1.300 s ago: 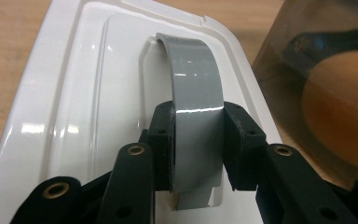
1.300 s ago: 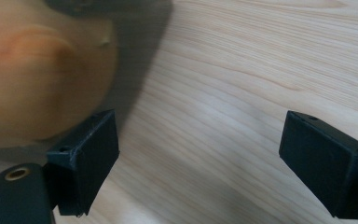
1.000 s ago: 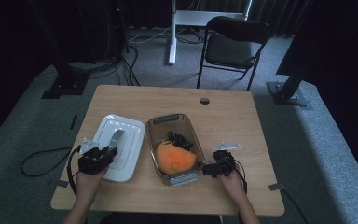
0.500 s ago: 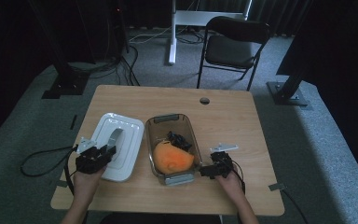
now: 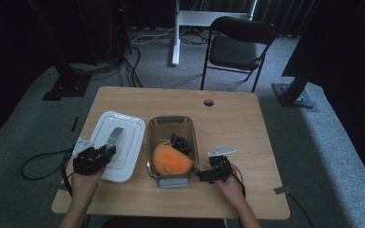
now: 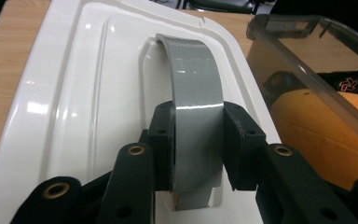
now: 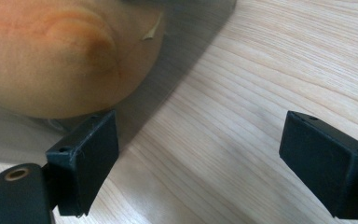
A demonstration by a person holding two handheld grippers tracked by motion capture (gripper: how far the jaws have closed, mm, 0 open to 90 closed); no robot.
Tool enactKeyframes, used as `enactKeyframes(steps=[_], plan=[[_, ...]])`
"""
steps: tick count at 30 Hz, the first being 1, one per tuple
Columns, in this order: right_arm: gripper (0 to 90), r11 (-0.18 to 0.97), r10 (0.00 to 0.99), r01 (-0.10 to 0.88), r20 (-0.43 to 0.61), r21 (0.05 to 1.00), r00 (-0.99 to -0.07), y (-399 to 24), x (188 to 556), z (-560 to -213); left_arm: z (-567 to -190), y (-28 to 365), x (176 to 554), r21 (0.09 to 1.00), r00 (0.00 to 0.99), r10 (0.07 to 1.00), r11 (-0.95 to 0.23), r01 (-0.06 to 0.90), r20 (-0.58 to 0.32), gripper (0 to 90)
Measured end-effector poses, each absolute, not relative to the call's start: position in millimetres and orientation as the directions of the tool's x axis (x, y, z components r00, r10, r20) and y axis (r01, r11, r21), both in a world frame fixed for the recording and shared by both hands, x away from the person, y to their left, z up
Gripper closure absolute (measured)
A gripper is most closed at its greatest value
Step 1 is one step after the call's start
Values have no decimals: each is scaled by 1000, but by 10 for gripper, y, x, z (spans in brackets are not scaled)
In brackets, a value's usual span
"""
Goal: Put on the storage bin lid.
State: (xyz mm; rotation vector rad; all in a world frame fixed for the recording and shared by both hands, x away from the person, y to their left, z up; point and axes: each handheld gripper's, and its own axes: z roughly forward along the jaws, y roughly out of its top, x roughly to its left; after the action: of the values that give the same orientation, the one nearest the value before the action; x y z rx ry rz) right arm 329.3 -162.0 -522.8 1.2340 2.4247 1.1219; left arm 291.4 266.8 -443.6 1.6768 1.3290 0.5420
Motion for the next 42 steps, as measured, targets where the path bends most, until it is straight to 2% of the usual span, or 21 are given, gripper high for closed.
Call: enactKeyframes(steps=[27,42], plan=[[112,403,727,569,127,717,-674,-1220,3256,-5278,-3999,2658,2818,895,369,916,-23,445,-159,682],[112,427,716,554,106,715,-690,-1029,3286,-5257,-3904,2467,2882,895,457,870,-41,444,-187,681]])
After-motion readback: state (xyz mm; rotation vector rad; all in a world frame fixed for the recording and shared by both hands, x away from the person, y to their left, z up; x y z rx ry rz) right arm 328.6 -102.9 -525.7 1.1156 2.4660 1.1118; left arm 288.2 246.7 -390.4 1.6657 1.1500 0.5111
